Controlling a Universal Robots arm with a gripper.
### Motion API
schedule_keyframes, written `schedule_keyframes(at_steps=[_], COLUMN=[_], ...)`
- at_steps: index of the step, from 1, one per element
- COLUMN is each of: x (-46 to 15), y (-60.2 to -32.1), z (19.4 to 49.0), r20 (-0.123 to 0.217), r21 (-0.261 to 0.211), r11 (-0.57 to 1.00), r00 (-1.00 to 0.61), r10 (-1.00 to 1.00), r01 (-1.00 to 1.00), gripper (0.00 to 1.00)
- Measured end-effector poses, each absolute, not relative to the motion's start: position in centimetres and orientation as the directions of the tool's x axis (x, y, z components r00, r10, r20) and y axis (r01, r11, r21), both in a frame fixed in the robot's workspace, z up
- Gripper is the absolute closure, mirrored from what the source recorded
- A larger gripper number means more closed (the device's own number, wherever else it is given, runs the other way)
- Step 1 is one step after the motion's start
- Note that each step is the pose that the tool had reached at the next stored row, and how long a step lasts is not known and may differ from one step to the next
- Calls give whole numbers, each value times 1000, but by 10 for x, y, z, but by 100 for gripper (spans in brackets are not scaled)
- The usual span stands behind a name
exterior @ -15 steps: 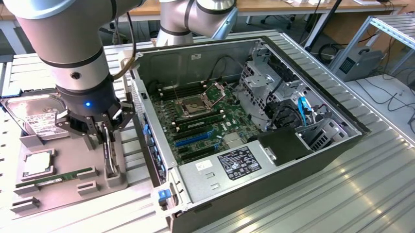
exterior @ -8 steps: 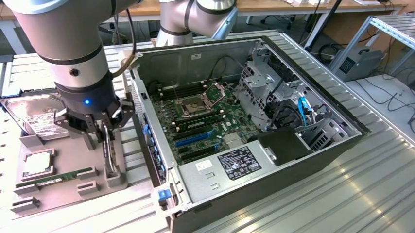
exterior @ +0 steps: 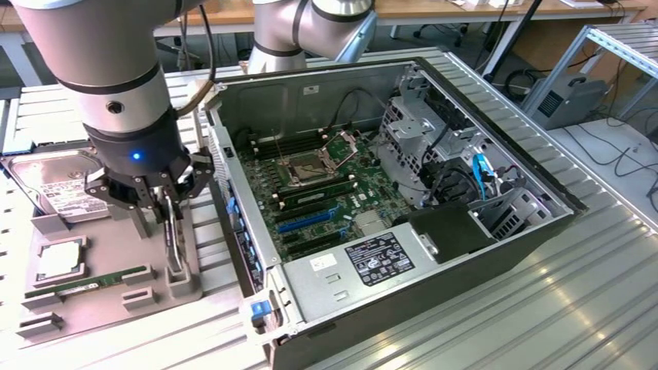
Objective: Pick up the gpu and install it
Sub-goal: 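Pick up the gpu and move the gpu toward the slot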
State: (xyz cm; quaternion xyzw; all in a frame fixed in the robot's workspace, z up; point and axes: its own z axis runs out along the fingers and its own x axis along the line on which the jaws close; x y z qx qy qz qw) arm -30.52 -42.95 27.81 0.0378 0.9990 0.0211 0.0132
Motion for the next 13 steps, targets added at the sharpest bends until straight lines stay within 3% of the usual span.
schedule_keyframes(at_steps=[13], x=[-305], y=[-429], z=[292], r20=[-25], r21=[43], r11=[996], r00=[-997], r10=[76], r01=[75], gripper=[73])
